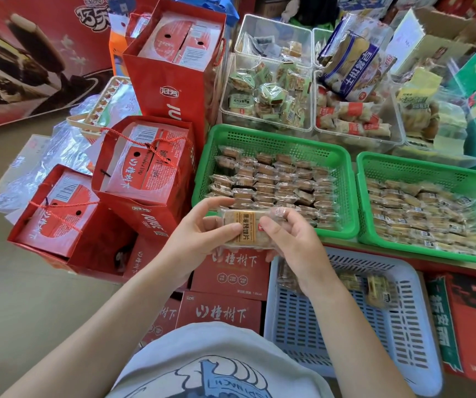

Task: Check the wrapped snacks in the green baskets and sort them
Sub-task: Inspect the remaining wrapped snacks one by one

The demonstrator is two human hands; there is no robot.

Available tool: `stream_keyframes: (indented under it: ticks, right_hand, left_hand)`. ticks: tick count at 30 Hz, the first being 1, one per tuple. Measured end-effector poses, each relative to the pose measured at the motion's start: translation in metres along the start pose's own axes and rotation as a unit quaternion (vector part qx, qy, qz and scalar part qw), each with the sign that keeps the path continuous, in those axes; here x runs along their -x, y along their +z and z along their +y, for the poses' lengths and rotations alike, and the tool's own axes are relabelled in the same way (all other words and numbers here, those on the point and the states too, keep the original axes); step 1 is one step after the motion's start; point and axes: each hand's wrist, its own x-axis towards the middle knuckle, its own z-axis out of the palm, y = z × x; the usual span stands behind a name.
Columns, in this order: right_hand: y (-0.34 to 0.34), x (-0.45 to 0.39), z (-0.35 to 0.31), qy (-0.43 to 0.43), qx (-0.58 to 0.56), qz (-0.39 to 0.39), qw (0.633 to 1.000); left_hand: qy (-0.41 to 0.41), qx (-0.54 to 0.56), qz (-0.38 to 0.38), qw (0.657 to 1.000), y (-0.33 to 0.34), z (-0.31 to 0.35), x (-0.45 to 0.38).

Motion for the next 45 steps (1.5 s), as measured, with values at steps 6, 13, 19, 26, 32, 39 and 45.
stream_keyframes:
  ticks: [6,13,19,26,32,39,45]
  right_hand:
    - [0.002,-0.002,0.003,0.012,-0.052,0.036,0.998]
    - [-0.003,-0.01,0.005,0.104,-0.121,0.038,0.986]
    - [-0.004,-0.014,0.01,0.046,-0.072,-0.027,0.996]
    - [0.011,-0.023,0.017,0.009,0.004,0.048,0.999]
    - [0.02,-0.034,0.02,0.037,0.005,0.07,0.997]
    - [0.014,-0.06,0.02,0.041,-0.03,0.031,0.998]
    - [0.011,-0.152,0.021,0.039,0.071,0.142,0.987]
  left_hand:
    - [0.003,0.0,0.008,1.0,0.001,-0.007,-0.003]
    - [0.188,-0.255,-0.03,0.948,-0.006,-0.01,-0.001]
    - [0.058,-0.111,0.054,0.991,-0.007,-0.012,-0.006]
    - [0.042,-0.138,0.077,0.987,0.003,-0.012,-0.01]
    - [-0.011,-0.083,0.101,0.991,0.006,-0.009,-0.019]
    - [-0.037,-0.094,0.137,0.985,-0.009,-0.018,-0.052]
    - [0.013,-0.473,0.129,0.871,-0.045,-0.06,-0.126]
